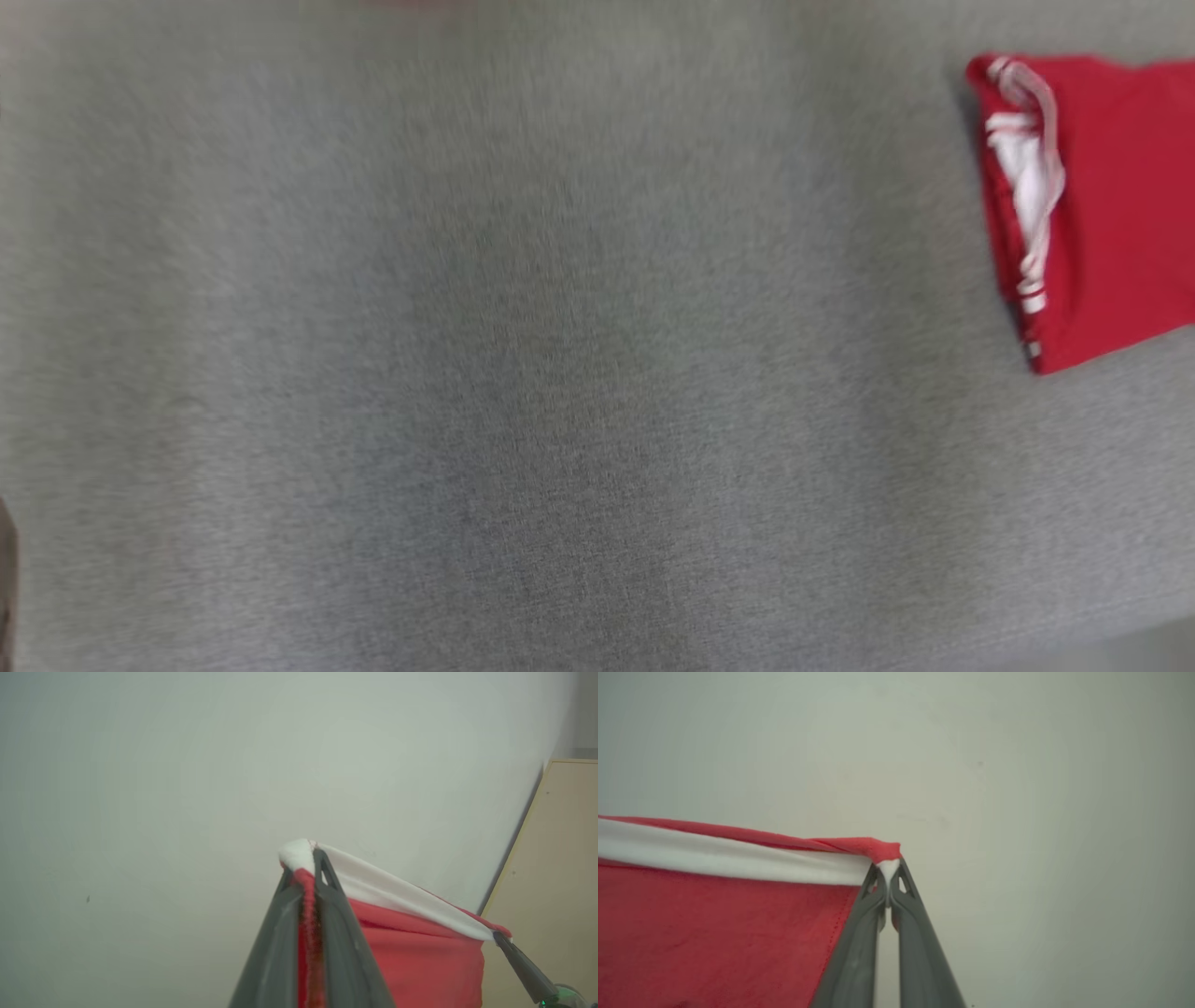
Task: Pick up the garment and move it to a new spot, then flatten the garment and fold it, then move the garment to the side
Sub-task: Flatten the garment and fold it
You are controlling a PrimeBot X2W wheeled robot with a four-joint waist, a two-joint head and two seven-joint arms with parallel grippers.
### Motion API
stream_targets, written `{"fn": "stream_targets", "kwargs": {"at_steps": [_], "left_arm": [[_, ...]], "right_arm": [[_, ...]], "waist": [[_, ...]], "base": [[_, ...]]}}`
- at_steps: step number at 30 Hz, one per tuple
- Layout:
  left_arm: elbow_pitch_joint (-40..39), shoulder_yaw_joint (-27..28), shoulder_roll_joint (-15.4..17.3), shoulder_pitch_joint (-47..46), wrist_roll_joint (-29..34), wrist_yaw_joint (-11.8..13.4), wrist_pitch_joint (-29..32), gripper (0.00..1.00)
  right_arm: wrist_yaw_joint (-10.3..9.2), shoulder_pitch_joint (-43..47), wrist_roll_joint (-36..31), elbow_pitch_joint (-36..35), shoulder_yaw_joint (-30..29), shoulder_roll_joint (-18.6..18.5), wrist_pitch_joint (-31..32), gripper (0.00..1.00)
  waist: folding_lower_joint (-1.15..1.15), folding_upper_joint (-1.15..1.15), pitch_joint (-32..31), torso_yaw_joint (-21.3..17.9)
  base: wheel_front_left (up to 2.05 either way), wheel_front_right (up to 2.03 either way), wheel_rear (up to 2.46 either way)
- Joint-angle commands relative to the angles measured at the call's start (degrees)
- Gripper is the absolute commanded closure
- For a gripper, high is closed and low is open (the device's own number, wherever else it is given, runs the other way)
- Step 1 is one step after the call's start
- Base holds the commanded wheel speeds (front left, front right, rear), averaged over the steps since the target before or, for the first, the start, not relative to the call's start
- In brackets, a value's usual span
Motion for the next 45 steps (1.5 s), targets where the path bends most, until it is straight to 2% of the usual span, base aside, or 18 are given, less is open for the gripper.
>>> {"fn": "stream_targets", "kwargs": {"at_steps": [1,4,7,12,18,22,26,30,33,34,38,42,45], "left_arm": [[1.79,1.46,0.95,-2.98,1.45,0.43,-2.52,1.0],[3.05,1.22,0.22,-6.28,2.3,-0.18,-4.29,1.0],[4.87,0.74,-0.67,-9.35,3.15,-2.16,-6.26,1.0],[6.59,0.46,-2.52,-9.47,2.36,-5.05,-8.34,1.0],[5.43,-0.99,-2.97,-2.63,0.4,-6.95,-9.45,1.0],[1.64,-2.55,-2.25,4.77,-2.37,-7.13,-9.76,1.0],[-3.25,-4.11,-0.45,13.76,-5.27,-7.04,-9.81,1.0],[-5.84,-5.28,0.72,23.21,-7.36,-7.03,-9.94,1.0],[-6.47,-5.2,1.13,30.1,-9.02,-7.0,-10.11,1.0],[-6.52,-4.41,0.84,34.28,-9.98,-6.98,-10.17,1.0],[-6.21,-3.45,0.14,41.69,-10.78,-6.91,-10.38,1.0],[-5.44,-2.38,-1.65,48.37,-10.4,-6.86,-10.56,1.0],[-5.22,-1.19,-2.81,51.19,-9.48,-6.88,-10.61,1.0]], "right_arm": [[-0.8,-2.52,-2.69,1.42,-3.96,-0.09,-2.88,1.0],[-0.8,-5.4,-6.04,2.26,-6.64,1.7,-6.11,1.0],[-0.78,-7.67,-9.46,2.82,-8.47,4.42,-10.2,1.0],[-0.58,-7.58,-11.04,3.81,-6.99,5.82,-12.86,1.0],[-0.54,-0.27,-7.86,0.36,1.3,2.13,-14.23,1.0],[-0.53,9.12,-3.77,-6.7,4.34,-1.74,-12.78,1.0],[-0.53,19.8,0.04,-15.5,4.61,-5.14,-8.25,1.0],[-0.53,32.2,1.31,-23.06,1.99,-5.85,-1.68,1.0],[-0.56,41.71,2.2,-28.09,-1.24,-3.95,4.22,1.0],[-0.58,47.48,2.37,-31.26,-3.36,-2.62,8.27,1.0],[-0.69,57.77,1.08,-37.13,-7.28,0.08,15.83,1.0],[-0.86,65.77,-1.15,-41.83,-11.22,2.95,21.6,1.0],[-0.92,69.27,-2.05,-43.21,-11.91,3.39,24.53,1.0]], "waist": [[-0.02,-0.01,14.54,-1.2],[-0.02,-0.01,17.17,-1.07],[-0.02,-0.01,19.81,-0.83],[-0.02,-0.01,22.75,0.39],[-0.02,-0.01,20.34,2.38],[-0.02,-0.01,16.3,3.62],[-0.02,-0.01,11.32,4.54],[-0.02,-0.01,5.41,4.57],[-0.02,-0.01,1.25,4.39],[-0.02,-0.01,-1.23,4.12],[-0.02,-0.01,-5.38,3.82],[-0.02,-0.01,-8.66,3.91],[-0.02,-0.01,-10.06,4.03]], "base": [[0.0,0.0,0.0],[0.0,0.0,0.0],[0.0,0.0,0.0],[0.0,0.0,0.0],[0.0,0.0,0.0],[0.0,0.0,0.0],[0.0,0.0,0.0],[0.0,0.0,0.0],[0.0,0.0,0.0],[0.0,0.0,0.0],[0.0,0.0,0.0],[0.0,0.0,0.0],[0.0,0.0,0.0]]}}
